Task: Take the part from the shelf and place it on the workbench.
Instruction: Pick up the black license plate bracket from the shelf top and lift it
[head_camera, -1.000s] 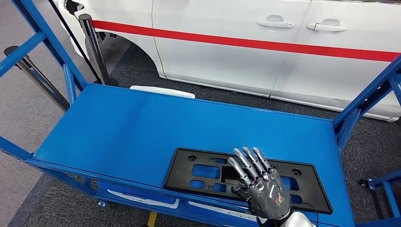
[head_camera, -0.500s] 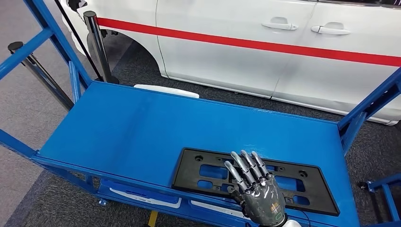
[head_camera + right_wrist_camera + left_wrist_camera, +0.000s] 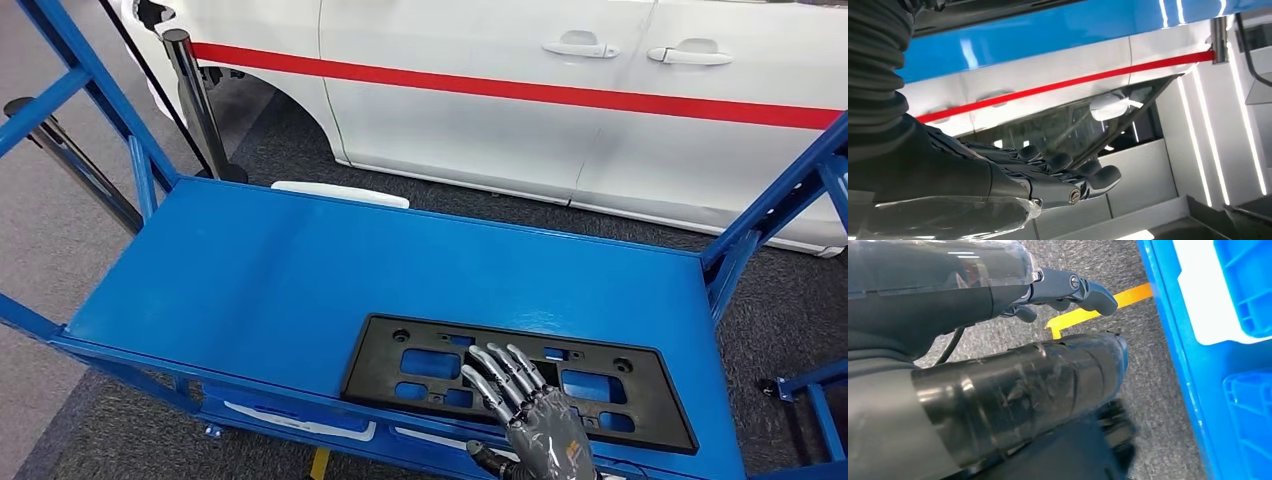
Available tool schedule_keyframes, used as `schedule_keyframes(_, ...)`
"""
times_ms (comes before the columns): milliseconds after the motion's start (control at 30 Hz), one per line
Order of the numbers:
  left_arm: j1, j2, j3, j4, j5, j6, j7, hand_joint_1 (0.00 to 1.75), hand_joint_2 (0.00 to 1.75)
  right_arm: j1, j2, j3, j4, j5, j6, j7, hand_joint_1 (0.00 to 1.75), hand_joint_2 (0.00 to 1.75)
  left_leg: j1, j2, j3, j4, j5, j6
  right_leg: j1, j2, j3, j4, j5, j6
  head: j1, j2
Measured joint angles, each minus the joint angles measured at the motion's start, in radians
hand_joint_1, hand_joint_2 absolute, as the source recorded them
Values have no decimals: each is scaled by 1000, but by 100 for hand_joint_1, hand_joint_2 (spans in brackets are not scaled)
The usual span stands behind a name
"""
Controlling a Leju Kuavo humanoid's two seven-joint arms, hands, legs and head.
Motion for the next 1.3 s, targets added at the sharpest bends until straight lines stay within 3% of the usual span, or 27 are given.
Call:
schedule_keyframes(67,-1,0,0,0,0,0,0,0,0,0,-5,0,-4,-18,8,-8,0,175,-3,-1,22,-53,10,6,3,0,-1,1,0,9,0,0)
schedule_keyframes(133,0,0,0,0,-1,-1,-1,0,0,0,-9,0,-7,-25,9,-10,0,175,-3,-1,24,-61,14,16,2,1,-2,0,0,20,0,0)
schedule_keyframes(200,0,0,0,0,-1,-1,-1,0,0,0,-14,-1,-11,-28,10,-11,0,175,0,1,28,-71,21,29,0,0,-14,29,-23,30,0,0)
schedule_keyframes(300,-1,0,1,0,-2,-1,-1,0,0,2,-19,-1,-14,-33,11,-11,0,175,1,4,28,-76,24,39,-3,0,-93,200,-115,39,1,0)
schedule_keyframes(333,-1,0,1,0,-2,-1,-1,0,0,4,-20,-1,-14,-36,12,-12,0,175,0,5,27,-75,24,39,-4,0,-118,252,-131,41,1,0)
schedule_keyframes(367,0,0,1,0,-2,-1,0,0,0,5,-21,-2,-14,-39,14,-13,0,175,0,5,27,-74,23,39,-4,-1,-129,273,-128,42,1,0)
schedule_keyframes(400,0,0,1,0,-2,-1,0,0,0,5,-22,-2,-14,-42,18,-14,0,175,0,5,27,-72,23,39,-5,-1,-120,254,-107,42,1,0)
schedule_keyframes(500,0,0,1,0,-5,-1,1,0,0,7,-25,-5,-13,-48,47,-15,0,175,-2,4,28,-64,17,31,-3,-1,-29,66,-18,35,1,0)
schedule_keyframes(567,-1,0,1,0,-8,-1,1,0,0,13,-34,-7,-13,-48,70,-7,0,175,-5,2,27,-61,14,22,1,-1,-4,6,-5,26,0,0)
schedule_keyframes(633,-1,0,1,0,-8,-1,1,0,0,23,-48,-11,-13,-48,85,4,0,175,-6,2,26,-62,14,12,3,0,-5,3,-2,16,0,0)
schedule_keyframes(700,0,1,1,0,-8,-1,1,0,0,33,-64,-16,-13,-45,97,16,0,175,-4,2,18,-39,-7,1,0,-1,-2,-3,2,3,0,0)
schedule_keyframes(800,0,1,1,0,-7,-1,1,0,0,52,-90,-24,-14,-39,115,41,0,175,-1,2,-55,129,-101,-8,-1,-4,-2,-7,5,-9,-1,0)
schedule_keyframes(833,1,1,1,0,-7,-1,1,0,0,60,-99,-26,-14,-37,118,50,0,175,-1,2,-82,188,-123,-10,0,-5,-3,-6,5,-10,-1,0)
schedule_keyframes(867,3,1,1,0,-7,-1,1,0,0,67,-108,-28,-15,-35,119,58,0,175,-1,2,-95,218,-126,-11,1,-5,-4,-5,4,-11,-1,0)
schedule_keyframes(900,4,2,1,0,-7,-1,1,0,0,74,-117,-30,-16,-33,119,65,0,175,-1,2,-91,211,-110,-10,1,-5,-3,-4,4,-11,-1,0)
schedule_keyframes(933,4,2,1,0,-6,-1,1,0,0,79,-124,-31,-18,-32,119,72,0,175,-1,2,-68,164,-79,-7,1,-4,-2,-4,3,-10,-1,0)
schedule_keyframes(1000,3,3,1,0,-5,-1,0,0,0,88,-137,-35,-23,-31,120,83,0,175,-4,2,-1,25,-16,5,4,-2,1,-2,1,-7,-1,0)
schedule_keyframes(1067,1,4,1,0,-3,-1,-1,0,0,95,-149,-37,-27,-31,121,89,0,175,-8,2,36,-55,4,14,5,-2,0,-1,0,1,0,0)
schedule_keyframes(1200,3,5,2,0,-2,0,-2,0,0,101,-165,-42,-34,-31,122,98,0,175,-6,2,43,-79,14,31,3,-2,-4,10,-9,23,0,0)
schedule_keyframes(1233,2,5,2,0,-2,1,-2,0,0,103,-170,-44,-36,-30,122,103,0,175,-3,3,46,-86,19,36,2,-2,-16,39,-29,28,1,0)
schedule_keyframes(1300,1,5,2,0,-1,1,-2,0,0,107,-176,-51,-37,-15,119,118,0,175,-2,5,46,-89,22,41,-2,-2,-70,154,-92,34,2,0)
